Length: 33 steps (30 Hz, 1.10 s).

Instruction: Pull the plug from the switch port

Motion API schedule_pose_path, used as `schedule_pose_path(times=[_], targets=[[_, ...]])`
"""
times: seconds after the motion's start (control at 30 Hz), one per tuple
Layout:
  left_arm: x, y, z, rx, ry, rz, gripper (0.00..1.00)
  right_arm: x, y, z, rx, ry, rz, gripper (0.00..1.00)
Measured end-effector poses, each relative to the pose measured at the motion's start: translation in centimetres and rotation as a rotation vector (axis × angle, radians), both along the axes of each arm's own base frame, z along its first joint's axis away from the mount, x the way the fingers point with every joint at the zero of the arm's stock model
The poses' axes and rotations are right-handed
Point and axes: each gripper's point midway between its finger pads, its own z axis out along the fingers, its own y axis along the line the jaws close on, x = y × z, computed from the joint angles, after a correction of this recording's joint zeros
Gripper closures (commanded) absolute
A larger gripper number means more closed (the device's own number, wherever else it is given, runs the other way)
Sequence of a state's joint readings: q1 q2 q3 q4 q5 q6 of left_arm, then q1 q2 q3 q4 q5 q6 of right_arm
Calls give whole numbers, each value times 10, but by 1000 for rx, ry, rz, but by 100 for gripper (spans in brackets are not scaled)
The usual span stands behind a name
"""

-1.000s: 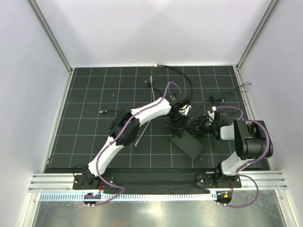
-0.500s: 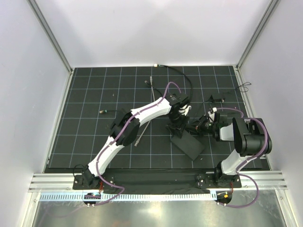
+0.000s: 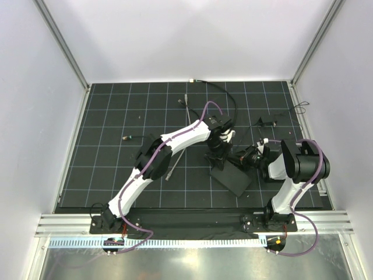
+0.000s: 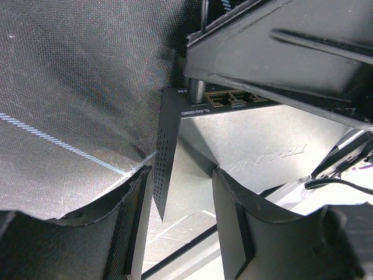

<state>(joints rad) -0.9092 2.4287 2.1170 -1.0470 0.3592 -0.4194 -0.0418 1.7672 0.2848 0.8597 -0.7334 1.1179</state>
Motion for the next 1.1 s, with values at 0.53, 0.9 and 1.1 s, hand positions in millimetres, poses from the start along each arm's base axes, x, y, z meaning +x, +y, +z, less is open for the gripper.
schedule_pose_path(times=[0.53,0.9,1.1], targets=[[2,-3,0,-10,-7,4,53,4,-10,1,-86,-7,-77,99],[1,-5,0,-15,-7,7,53,13,-15,1,-167,-20,-43,99],[0,-6,0,-15,-7,6,53,15,-14,0,-117,-15,-73,99]])
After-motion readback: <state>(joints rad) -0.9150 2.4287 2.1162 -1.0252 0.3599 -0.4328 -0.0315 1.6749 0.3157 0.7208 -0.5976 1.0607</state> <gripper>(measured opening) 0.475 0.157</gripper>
